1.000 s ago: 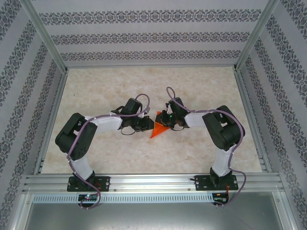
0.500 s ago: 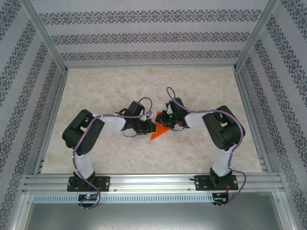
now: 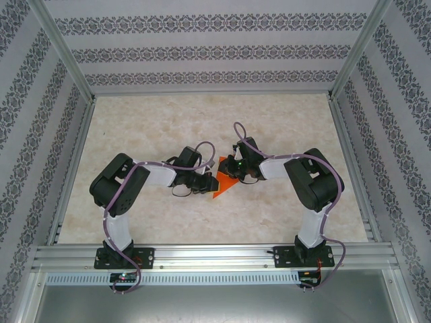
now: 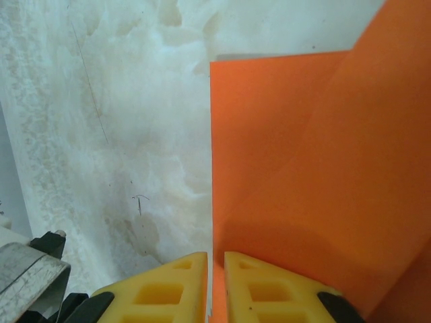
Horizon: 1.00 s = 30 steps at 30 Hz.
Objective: Fold a paper plane with a square sheet of paper (pick it up from the middle)
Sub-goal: Fourth fold the wing at the center of the table.
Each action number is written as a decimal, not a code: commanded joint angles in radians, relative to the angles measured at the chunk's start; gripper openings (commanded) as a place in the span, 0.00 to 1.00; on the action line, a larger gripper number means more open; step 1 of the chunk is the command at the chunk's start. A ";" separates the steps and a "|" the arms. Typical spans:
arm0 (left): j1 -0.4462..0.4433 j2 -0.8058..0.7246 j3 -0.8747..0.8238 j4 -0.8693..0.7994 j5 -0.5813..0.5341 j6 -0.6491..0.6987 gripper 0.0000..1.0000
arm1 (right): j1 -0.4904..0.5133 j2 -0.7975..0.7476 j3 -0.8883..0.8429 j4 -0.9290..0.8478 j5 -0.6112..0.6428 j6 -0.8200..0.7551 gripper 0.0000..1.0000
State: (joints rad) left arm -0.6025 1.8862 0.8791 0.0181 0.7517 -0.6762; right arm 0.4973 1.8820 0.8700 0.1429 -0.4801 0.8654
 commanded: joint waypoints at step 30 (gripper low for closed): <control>-0.078 0.044 0.207 -0.312 -0.173 0.049 0.07 | 0.020 0.039 -0.042 -0.124 0.084 -0.017 0.15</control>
State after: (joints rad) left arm -0.6685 1.9263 1.0912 -0.2790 0.5983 -0.6189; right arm 0.5041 1.8801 0.8700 0.1398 -0.4721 0.8650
